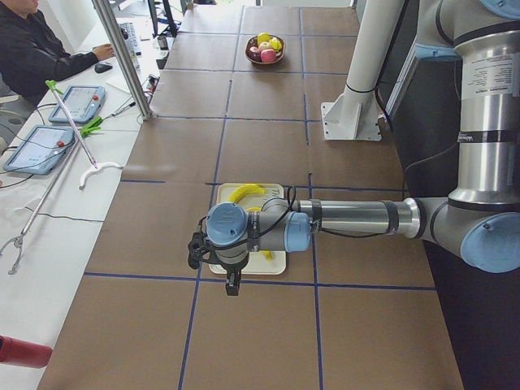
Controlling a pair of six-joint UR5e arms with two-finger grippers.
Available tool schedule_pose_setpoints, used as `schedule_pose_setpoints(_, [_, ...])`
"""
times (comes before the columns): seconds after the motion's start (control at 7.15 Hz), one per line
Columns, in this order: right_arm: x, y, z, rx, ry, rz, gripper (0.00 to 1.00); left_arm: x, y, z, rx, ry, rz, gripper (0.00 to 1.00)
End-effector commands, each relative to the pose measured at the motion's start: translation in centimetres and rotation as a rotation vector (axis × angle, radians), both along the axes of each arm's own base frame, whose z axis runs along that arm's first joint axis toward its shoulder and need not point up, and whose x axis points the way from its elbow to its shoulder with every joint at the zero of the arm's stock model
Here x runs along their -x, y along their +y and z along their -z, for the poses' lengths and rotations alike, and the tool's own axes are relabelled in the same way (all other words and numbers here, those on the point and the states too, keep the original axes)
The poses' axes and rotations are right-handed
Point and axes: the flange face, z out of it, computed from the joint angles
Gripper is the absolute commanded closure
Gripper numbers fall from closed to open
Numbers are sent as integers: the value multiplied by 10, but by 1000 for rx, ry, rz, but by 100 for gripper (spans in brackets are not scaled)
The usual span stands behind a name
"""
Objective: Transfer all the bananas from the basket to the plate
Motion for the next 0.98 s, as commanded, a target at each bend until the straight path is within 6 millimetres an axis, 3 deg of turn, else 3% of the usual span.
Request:
schedule_pose_setpoints(0.0, [-13, 29, -27, 0, 0, -32, 0, 0, 1, 0, 1, -1, 1, 0])
schedule_pose_setpoints(0.28, [-11, 41, -52, -8, -3, -32, 0, 0, 1, -1, 2, -3, 1, 0])
schedule_pose_setpoints(0.56, [-11, 38, -47, 4, -4, -69, 0, 0, 0, 1, -1, -1, 1, 0])
schedule_pose_setpoints(0.84, [-4, 37, -38, 15, -114, -88, 0, 0, 1, -2, 5, -3, 2, 0])
